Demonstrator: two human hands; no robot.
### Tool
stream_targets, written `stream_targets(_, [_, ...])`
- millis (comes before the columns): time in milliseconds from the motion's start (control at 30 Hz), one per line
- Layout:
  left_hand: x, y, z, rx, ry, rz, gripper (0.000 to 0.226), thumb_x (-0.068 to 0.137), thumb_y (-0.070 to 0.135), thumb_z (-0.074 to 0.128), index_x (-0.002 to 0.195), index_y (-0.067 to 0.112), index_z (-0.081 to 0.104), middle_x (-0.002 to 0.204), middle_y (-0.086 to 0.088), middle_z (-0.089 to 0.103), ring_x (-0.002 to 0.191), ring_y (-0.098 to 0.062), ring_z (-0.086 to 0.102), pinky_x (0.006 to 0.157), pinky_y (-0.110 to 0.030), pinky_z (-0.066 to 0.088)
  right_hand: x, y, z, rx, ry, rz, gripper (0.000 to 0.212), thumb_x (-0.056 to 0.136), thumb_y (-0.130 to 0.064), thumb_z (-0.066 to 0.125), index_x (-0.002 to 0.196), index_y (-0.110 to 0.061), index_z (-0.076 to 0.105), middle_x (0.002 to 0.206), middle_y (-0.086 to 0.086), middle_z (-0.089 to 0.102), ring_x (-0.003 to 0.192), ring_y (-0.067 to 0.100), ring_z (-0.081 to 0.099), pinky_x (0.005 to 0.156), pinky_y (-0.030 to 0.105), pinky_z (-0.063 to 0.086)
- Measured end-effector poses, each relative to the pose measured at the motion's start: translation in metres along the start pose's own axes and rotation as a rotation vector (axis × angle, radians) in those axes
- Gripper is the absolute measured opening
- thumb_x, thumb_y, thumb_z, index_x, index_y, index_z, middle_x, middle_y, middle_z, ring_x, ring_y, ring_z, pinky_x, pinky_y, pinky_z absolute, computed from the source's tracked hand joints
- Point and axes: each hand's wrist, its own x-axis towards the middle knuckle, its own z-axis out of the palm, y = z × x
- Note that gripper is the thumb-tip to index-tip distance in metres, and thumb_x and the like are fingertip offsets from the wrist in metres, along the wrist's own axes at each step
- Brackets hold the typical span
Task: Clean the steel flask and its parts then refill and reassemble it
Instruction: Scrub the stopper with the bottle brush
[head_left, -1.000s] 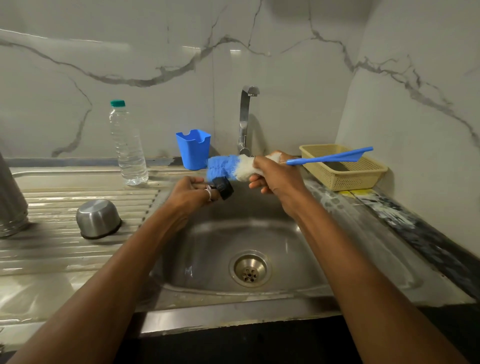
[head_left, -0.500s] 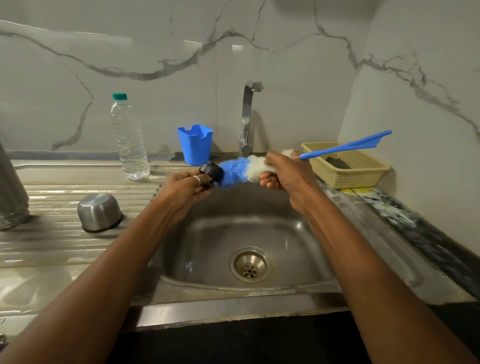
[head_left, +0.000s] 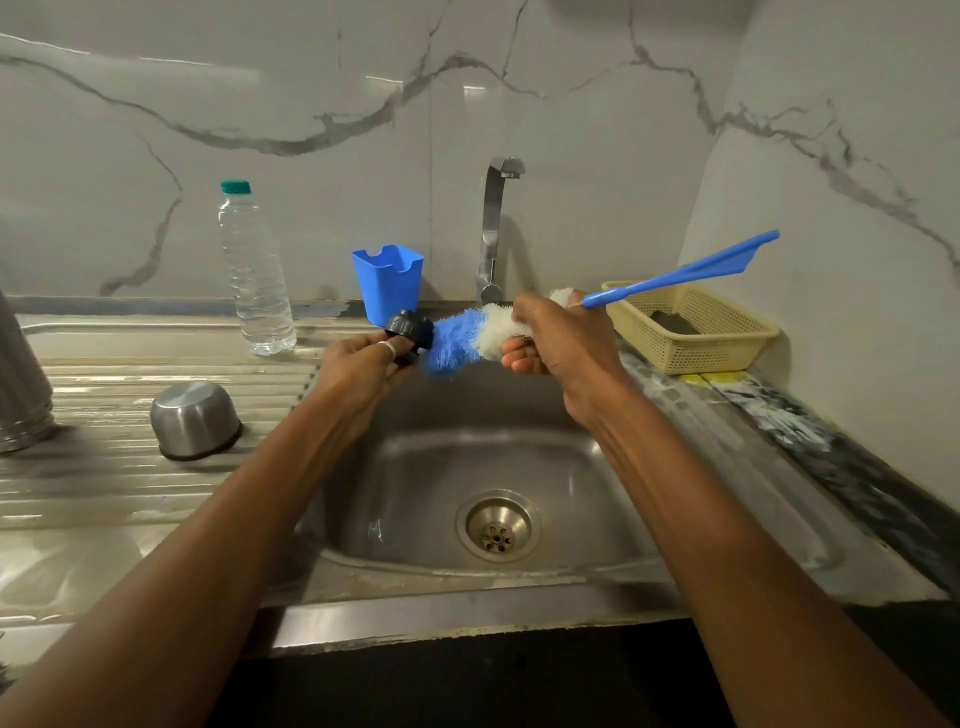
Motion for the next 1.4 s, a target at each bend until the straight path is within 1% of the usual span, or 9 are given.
stream_targets(233, [0.0, -0.004, 0.006, 0.089, -0.006, 0.069, 0.009, 0.093, 0.004, 0.068, 0.091, 0.011, 0.072, 0.1, -0.017, 0.075, 0.098, -0.029, 0.074, 0.09, -0.035, 0.06, -0.004, 0.004, 0.005, -0.046, -0.004, 0.03, 0.016, 0.081, -0.014, 0.061, 0.082, 0.001, 0.068, 0.055, 0.01, 0.067, 0.046, 0.019, 0.064, 0.049, 0.023, 0.054])
stream_targets(367, [0.006, -0.003, -0.005, 0.13, 0.016, 0.085, 0.008, 0.092, 0.005, 0.07, 0.091, 0.012, 0.073, 0.093, -0.015, 0.076, 0.089, -0.026, 0.074, 0.082, -0.031, 0.06, -0.006, -0.008, 0.001, -0.146, -0.071, -0.06, 0.016, 0.081, -0.014, 0.061, 0.083, 0.001, 0.067, 0.062, 0.015, 0.071, 0.049, 0.019, 0.067, 0.051, 0.027, 0.058])
stream_targets(533, [0.007, -0.005, -0.004, 0.252, -0.034, 0.123, 0.014, 0.092, 0.011, 0.072, 0.105, 0.01, 0.075, 0.096, -0.012, 0.077, 0.093, -0.025, 0.074, 0.09, -0.034, 0.059, -0.006, 0.001, 0.003, -0.307, -0.104, -0.118, 0.018, 0.08, -0.015, 0.062, 0.093, -0.002, 0.065, 0.061, 0.011, 0.072, 0.051, 0.022, 0.068, 0.069, 0.042, 0.065])
stream_targets(700, [0.004, -0.001, -0.006, 0.125, -0.025, 0.07, 0.006, 0.092, 0.005, 0.07, 0.094, 0.008, 0.074, 0.094, -0.018, 0.075, 0.084, -0.024, 0.071, 0.086, -0.033, 0.06, -0.003, -0.008, -0.002, -0.309, -0.112, -0.19, 0.015, 0.079, -0.016, 0.064, 0.089, -0.004, 0.064, 0.061, 0.011, 0.072, 0.053, 0.023, 0.07, 0.064, 0.038, 0.064])
stream_targets(833, [0.007, -0.002, -0.009, 0.129, -0.103, 0.049, 0.014, 0.093, 0.005, 0.07, 0.106, 0.001, 0.073, 0.096, -0.017, 0.075, 0.077, -0.015, 0.073, 0.071, -0.022, 0.059, -0.004, 0.002, 0.002, -0.392, -0.14, -0.215, 0.014, 0.079, -0.015, 0.065, 0.088, -0.004, 0.064, 0.063, 0.01, 0.071, 0.051, 0.022, 0.07, 0.062, 0.041, 0.064])
stream_targets(967, [0.007, 0.0, -0.008, 0.153, -0.07, 0.059, 0.016, 0.092, 0.006, 0.071, 0.107, 0.001, 0.073, 0.095, -0.018, 0.073, 0.082, -0.019, 0.068, 0.068, -0.021, 0.06, -0.002, -0.005, -0.004, -0.337, -0.126, -0.22, 0.015, 0.078, -0.014, 0.065, 0.088, -0.003, 0.064, 0.063, 0.01, 0.072, 0.052, 0.023, 0.071, 0.063, 0.041, 0.064])
stream_targets(1100, [0.007, -0.002, -0.014, 0.345, -0.042, 0.13, 0.015, 0.09, 0.004, 0.072, 0.105, 0.005, 0.074, 0.09, -0.013, 0.075, 0.075, -0.016, 0.067, 0.066, -0.024, 0.056, -0.008, -0.01, -0.002, -0.357, -0.165, -0.228, 0.016, 0.08, -0.014, 0.064, 0.089, -0.002, 0.064, 0.064, 0.014, 0.072, 0.048, 0.02, 0.068, 0.052, 0.028, 0.059])
stream_targets(1233, [0.011, -0.004, -0.02, 0.749, -0.027, 0.347, 0.026, 0.087, 0.003, 0.073, 0.112, 0.013, 0.072, 0.099, -0.002, 0.072, 0.086, -0.014, 0.065, 0.073, -0.021, 0.052, -0.007, -0.016, -0.005, -0.308, -0.125, -0.242, 0.011, 0.081, -0.016, 0.064, 0.085, -0.005, 0.062, 0.061, 0.015, 0.071, 0.046, 0.02, 0.064, 0.048, 0.026, 0.053])
stream_targets(1400, [0.011, -0.003, -0.023, 0.827, -0.098, 0.471, 0.044, 0.083, 0.005, 0.079, 0.125, 0.014, 0.071, 0.11, 0.0, 0.074, 0.1, -0.012, 0.07, 0.083, -0.017, 0.046, -0.005, -0.016, -0.01, -0.324, -0.093, -0.238, 0.014, 0.081, -0.017, 0.064, 0.083, -0.003, 0.062, 0.06, 0.017, 0.069, 0.043, 0.02, 0.061, 0.044, 0.024, 0.048])
